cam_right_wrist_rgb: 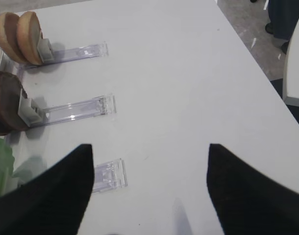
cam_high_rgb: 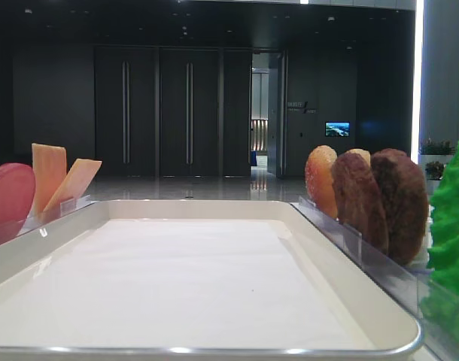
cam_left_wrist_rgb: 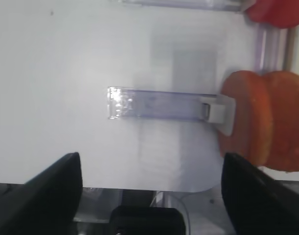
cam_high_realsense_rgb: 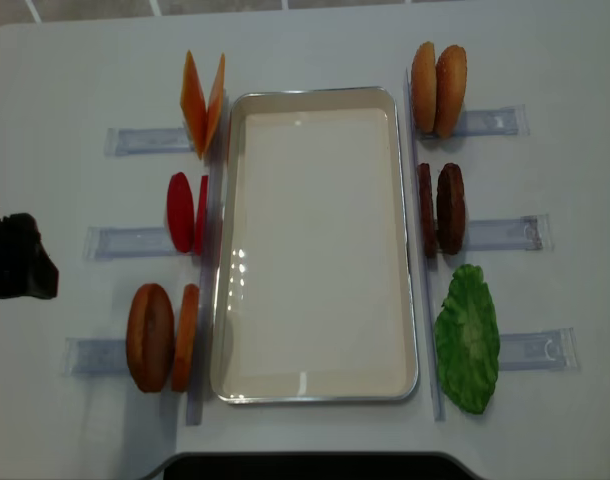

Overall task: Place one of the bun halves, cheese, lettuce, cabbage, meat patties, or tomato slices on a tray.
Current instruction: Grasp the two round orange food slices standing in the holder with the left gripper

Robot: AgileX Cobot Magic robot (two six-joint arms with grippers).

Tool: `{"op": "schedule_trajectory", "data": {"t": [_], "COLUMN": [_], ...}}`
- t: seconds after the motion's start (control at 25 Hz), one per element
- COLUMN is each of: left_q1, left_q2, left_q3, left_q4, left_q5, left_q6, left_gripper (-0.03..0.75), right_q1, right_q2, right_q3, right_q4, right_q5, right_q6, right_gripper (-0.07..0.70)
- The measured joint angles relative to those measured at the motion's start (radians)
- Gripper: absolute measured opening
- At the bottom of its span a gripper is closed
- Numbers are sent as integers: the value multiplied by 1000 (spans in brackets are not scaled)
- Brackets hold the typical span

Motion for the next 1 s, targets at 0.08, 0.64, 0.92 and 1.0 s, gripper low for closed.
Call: {"op": "schedule_trajectory", "data": {"t": [0.08,0.64,0.92,1.0], "left_q1": [0,0,0,0], "left_q2": [32,39,39,39], "left_q3": [0,-32,-32,-32], "left_q4": [36,36,31,21], "left_q5": [0,-3,-3,-3], "left_q6": [0,-37,-41,-41], "left_gripper": [692,692,692,692], "right_q1": [0,0,0,0], "right_q2": [0,0,0,0], "right_q3": [0,0,0,0], "right_q4": [0,0,0,0], "right_q5": [0,0,0,0], "right_q6": [0,0,0,0], "right_gripper": [469,469,469,469]}}
